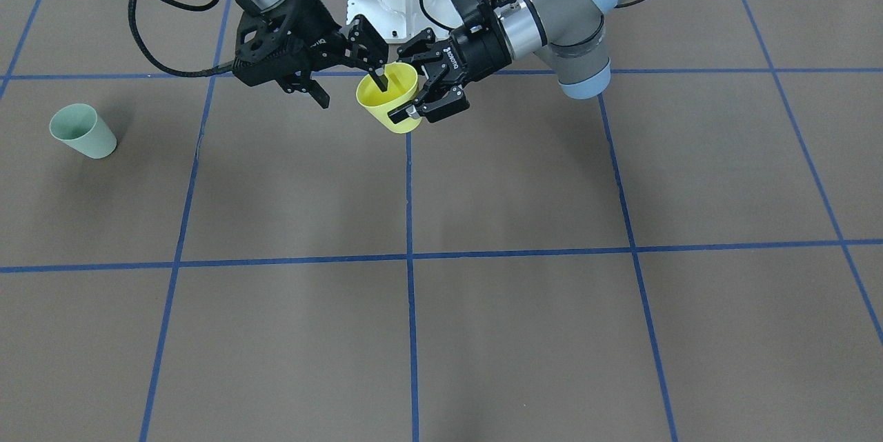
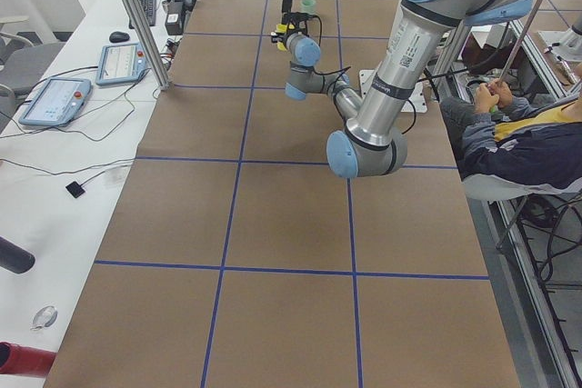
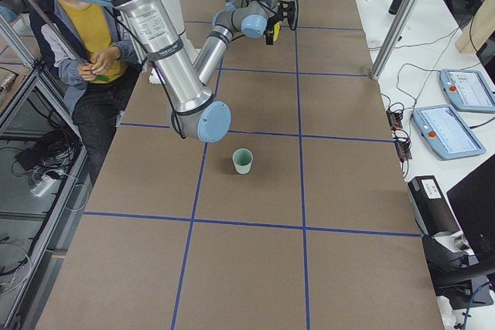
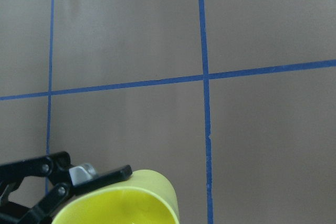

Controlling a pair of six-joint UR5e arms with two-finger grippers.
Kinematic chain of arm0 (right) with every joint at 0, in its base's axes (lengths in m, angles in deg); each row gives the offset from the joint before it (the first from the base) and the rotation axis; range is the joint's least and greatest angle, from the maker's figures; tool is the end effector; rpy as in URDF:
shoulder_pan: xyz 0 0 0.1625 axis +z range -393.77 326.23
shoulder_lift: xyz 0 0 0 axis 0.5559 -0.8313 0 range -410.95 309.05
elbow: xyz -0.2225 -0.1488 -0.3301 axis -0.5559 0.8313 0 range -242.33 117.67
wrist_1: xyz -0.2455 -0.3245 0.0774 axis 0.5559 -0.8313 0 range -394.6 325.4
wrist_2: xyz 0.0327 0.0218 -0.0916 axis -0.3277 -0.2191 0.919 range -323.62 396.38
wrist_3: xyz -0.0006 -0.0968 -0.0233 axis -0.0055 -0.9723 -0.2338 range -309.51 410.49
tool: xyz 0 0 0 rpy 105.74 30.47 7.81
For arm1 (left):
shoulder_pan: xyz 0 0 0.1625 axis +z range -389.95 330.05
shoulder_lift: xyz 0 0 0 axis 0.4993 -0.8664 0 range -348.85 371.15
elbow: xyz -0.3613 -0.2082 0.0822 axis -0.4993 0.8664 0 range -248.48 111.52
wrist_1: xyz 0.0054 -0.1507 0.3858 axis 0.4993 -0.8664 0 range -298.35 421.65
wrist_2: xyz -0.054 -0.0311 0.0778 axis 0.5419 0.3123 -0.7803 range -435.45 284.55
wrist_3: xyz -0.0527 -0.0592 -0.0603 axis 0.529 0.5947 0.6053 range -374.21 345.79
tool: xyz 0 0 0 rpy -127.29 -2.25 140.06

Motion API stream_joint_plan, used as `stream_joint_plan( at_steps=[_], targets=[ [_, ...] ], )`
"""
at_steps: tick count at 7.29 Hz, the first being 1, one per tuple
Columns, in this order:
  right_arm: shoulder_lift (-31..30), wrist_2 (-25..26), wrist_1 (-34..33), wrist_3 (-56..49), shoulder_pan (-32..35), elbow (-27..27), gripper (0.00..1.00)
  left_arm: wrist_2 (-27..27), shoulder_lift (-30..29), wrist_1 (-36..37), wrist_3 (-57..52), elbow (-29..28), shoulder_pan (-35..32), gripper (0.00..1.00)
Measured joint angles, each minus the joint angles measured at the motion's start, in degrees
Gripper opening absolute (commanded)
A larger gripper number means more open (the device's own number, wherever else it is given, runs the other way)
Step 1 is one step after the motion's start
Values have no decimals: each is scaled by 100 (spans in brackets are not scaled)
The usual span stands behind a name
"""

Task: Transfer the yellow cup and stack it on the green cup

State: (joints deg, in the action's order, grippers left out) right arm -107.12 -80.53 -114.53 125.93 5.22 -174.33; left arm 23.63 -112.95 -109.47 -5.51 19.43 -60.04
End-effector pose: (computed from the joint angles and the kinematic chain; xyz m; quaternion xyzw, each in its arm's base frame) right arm -0.3943 -0.4327 0.1363 0.0640 -0.5602 0.0490 0.8244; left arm 0.4794 -0.4135 0.1762 0.6626 0.5049 0.2970 0.4667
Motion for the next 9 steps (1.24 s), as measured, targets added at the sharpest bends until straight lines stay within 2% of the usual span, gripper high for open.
stream_joint_plan(
  at_steps=[3,6,9],
  targets=[
    [14,197,-13,-171,-57,41,70,-3,0,0,0,-8,2,29],
    [52,212,-14,-510,-74,63,70,2,0,0,6,-11,2,32],
    [72,189,-14,-898,-82,77,55,5,13,0,6,-17,2,35]
  ],
)
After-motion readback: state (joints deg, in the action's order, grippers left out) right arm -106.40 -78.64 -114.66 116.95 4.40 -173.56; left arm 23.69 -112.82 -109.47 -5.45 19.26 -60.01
